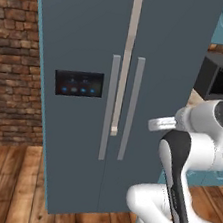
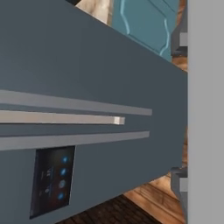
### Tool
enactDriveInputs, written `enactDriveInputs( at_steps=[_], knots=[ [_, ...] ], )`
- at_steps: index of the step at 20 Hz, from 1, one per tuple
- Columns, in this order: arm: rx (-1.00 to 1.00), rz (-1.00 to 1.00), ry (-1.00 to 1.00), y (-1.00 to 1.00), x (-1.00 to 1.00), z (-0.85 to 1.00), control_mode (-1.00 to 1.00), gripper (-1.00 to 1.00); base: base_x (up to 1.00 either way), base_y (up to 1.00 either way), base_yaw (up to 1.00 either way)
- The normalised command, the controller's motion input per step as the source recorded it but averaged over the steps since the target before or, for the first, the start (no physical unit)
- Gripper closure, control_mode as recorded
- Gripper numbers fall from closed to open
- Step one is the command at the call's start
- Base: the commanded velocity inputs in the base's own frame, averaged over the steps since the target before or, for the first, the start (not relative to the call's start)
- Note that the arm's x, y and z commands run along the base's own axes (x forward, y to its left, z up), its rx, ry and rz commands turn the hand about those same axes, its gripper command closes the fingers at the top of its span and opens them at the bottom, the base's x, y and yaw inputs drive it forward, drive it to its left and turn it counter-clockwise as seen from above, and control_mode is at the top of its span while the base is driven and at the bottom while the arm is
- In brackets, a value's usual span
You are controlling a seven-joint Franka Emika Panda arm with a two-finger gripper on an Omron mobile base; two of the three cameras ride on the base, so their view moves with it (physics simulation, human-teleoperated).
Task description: Retrieve the orange and tangerine from the fridge and place them into the bowl on the dining table.
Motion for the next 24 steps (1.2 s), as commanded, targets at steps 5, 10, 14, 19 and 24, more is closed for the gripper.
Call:
enactDriveInputs(
  at_steps=[5, 10, 14, 19, 24],
  knots=[
    [0.0, 0.0, 0.0, -0.02, 0.49, 0.01, -1.0, -1.0, 0.0, 0.0, 0.0],
    [0.0, 0.0, 0.0, -0.03, 0.57, 0.0, -1.0, -1.0, 0.0, 0.0, 0.0],
    [0.0, 0.0, 0.0, 0.0, 0.56, -0.03, -1.0, -1.0, 0.0, 0.0, 0.0],
    [0.0, 0.0, 0.0, 0.0, 0.64, -0.05, -1.0, -1.0, 0.0, 0.0, 0.0],
    [0.0, 0.0, 0.0, 0.0, 0.72, -0.18, -1.0, -1.0, 0.0, 0.0, 0.0]
  ],
)
